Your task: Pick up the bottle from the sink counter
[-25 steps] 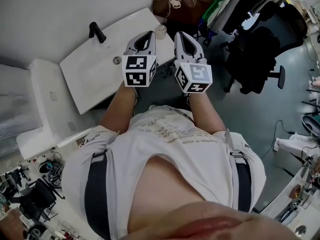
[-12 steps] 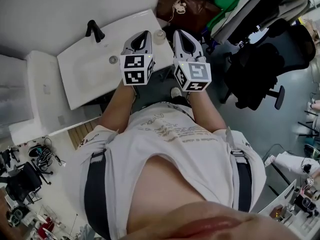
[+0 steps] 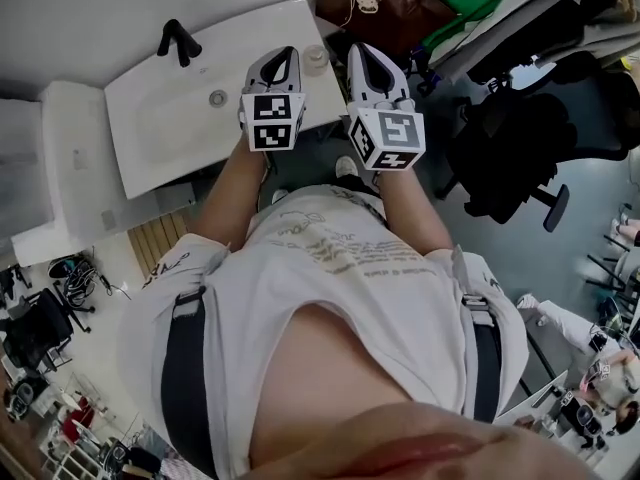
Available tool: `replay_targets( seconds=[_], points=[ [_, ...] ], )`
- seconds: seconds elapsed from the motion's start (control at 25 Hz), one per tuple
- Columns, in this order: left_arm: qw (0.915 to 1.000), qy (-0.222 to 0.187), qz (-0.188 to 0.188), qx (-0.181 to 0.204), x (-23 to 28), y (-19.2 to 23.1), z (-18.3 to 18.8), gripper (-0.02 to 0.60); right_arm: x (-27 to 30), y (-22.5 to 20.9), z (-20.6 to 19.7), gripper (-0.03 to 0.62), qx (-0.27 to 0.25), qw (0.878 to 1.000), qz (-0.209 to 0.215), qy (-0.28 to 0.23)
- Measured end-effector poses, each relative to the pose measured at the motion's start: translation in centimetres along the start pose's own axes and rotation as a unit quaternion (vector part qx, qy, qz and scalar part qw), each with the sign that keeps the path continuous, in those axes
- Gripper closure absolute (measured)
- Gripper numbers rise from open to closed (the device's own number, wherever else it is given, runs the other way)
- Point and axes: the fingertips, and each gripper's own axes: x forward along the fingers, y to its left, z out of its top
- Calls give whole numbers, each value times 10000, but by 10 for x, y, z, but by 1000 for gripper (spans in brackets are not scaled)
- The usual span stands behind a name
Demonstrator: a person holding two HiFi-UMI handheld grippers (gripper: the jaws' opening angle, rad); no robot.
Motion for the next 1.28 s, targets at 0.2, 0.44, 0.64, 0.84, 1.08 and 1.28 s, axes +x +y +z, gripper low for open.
replay_targets(
  seconds=[0.2, 0.44, 0.64, 0.84, 1.08, 1.28],
  points=[
    [9997, 232, -108, -42, 23, -9, -28, 558, -3, -17, -9, 569, -13, 9999, -30, 145],
    [9986, 395, -335, -74, 44, -27, -53, 436, -10, -30, -23, 569, 42, 9994, -55, 330],
    [9965, 684, -468, -52, 68, -36, -81, 316, -14, -44, -28, 569, -17, 9990, -130, 431],
    [9937, 1034, -385, -215, 91, -37, -122, 275, -22, -71, -25, 569, -47, 9984, -366, 436],
    [9917, 1167, -277, -473, 108, -28, -137, 246, -26, -87, -34, 569, 2, 9971, -491, 582],
    [9900, 1304, -371, -390, 125, -34, -154, 200, -27, -97, -39, 569, 1, 9957, -626, 684]
  ],
)
